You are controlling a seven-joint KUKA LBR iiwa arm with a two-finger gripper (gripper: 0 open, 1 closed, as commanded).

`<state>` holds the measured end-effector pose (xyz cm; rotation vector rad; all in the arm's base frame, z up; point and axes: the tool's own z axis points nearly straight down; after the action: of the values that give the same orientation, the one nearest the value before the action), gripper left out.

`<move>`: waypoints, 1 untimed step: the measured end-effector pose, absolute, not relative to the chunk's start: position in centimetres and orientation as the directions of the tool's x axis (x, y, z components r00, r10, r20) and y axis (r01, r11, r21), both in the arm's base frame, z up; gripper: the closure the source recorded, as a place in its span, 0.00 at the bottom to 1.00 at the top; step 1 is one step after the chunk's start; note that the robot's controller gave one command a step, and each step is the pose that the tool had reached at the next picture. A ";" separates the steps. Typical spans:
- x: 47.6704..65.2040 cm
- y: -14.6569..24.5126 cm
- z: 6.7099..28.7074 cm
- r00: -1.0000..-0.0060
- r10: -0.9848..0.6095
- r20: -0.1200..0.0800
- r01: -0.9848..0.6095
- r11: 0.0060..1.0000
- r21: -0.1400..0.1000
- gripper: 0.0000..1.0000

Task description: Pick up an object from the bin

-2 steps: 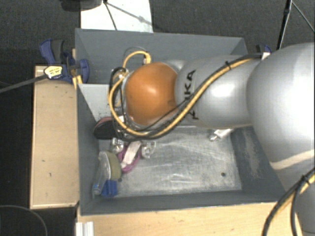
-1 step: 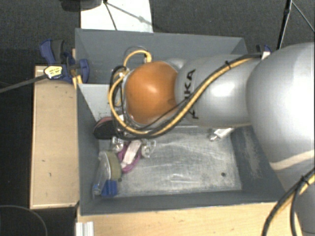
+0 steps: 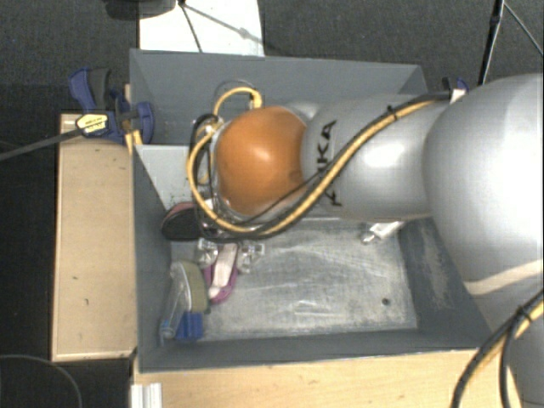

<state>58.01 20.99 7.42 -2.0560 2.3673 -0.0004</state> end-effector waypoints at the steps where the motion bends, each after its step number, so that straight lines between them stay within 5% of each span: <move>1: 58.1 21.0 7.5 -0.150 -0.989 -0.005 -0.989 0.150 -0.003 1.00</move>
Offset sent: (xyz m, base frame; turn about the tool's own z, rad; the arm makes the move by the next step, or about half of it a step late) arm 0.0000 0.0000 0.0010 0.0000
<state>58.05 21.00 7.51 -2.0438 2.3779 0.0014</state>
